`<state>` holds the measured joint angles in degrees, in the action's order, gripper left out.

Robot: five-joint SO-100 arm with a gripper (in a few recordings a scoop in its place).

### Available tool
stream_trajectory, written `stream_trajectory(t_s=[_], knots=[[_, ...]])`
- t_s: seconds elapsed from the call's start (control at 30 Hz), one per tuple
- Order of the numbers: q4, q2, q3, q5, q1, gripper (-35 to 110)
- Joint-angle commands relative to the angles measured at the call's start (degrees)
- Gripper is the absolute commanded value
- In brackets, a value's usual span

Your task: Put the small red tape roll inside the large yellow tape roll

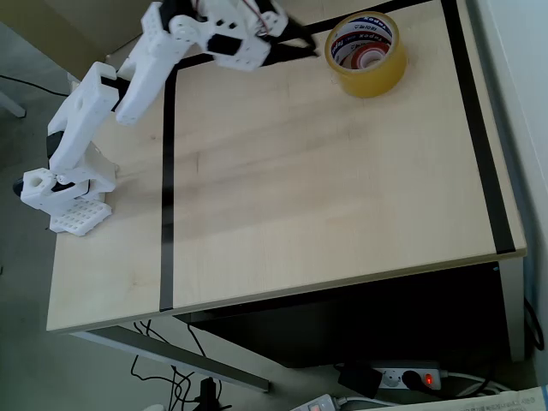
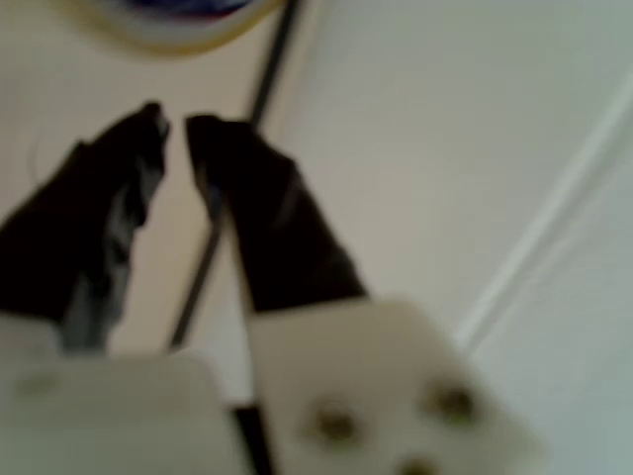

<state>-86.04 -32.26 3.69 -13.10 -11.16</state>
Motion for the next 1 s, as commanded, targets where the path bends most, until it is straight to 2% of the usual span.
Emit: stream_trajectory(t_s=[0.0,0.07,0.27,0.47,0.53,0.6,0.7,0.87,0.97], knots=[[-12.0,-13.5,10.1,-0.7,0.1,0],[-17.6,-16.2,10.1,-0.7,0.0,0],[-17.7,-31.3,-3.5,3.5,4.4,0],[-16.6,-54.0,-37.6,3.5,10.1,0],[-6.9,-65.0,-60.7,3.6,13.0,0],[9.1,-78.9,-87.0,3.6,15.4,0],[24.3,-93.0,-113.2,3.7,17.2,0],[38.2,-104.7,-135.5,5.7,19.2,0],[41.5,-109.2,-143.1,8.3,20.0,0]])
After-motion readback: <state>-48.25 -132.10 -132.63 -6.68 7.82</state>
